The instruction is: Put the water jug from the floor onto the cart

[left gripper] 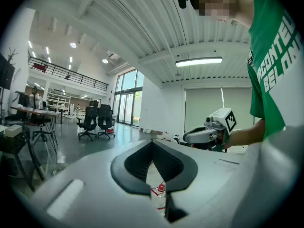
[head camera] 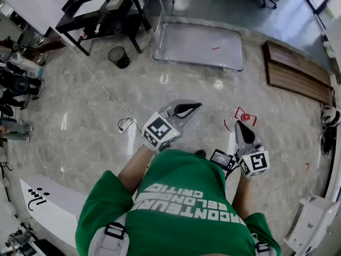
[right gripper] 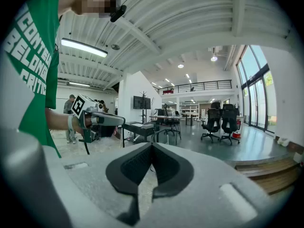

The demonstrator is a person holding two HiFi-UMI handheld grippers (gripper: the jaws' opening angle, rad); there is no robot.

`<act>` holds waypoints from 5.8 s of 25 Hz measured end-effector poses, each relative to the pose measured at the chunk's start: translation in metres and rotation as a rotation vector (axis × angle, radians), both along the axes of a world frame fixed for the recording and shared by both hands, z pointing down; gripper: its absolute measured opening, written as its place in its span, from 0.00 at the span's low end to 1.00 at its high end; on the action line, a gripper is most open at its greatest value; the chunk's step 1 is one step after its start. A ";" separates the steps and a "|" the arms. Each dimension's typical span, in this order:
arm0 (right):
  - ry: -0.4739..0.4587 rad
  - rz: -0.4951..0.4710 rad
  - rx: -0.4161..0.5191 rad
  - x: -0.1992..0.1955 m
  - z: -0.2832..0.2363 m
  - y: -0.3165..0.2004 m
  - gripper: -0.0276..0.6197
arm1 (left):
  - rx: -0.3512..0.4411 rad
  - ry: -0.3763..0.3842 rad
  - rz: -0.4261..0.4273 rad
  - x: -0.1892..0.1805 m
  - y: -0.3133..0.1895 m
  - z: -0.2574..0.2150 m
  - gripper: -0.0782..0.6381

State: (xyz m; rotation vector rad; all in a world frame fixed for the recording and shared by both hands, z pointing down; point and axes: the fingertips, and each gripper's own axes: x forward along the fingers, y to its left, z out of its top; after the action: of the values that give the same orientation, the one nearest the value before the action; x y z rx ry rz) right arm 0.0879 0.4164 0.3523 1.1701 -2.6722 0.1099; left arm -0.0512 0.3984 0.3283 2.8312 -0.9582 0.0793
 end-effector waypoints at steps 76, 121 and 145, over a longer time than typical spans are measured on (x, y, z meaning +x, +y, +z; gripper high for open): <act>0.255 0.145 -0.069 0.107 0.058 -0.086 0.03 | -0.105 0.040 0.001 0.044 -0.085 0.054 0.13; 0.307 0.269 -0.306 0.229 0.161 -0.265 0.03 | -0.292 -0.101 0.057 0.106 -0.282 0.103 0.13; 0.344 0.435 -0.627 0.259 0.471 -0.244 0.04 | -0.432 -0.225 0.510 0.242 -0.251 0.294 0.13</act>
State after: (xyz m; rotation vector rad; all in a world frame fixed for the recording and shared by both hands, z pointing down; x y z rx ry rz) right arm 0.3473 0.1724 0.8232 1.3587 -1.8423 0.6886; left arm 0.1911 0.1477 0.6221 2.6068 -0.1844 0.5933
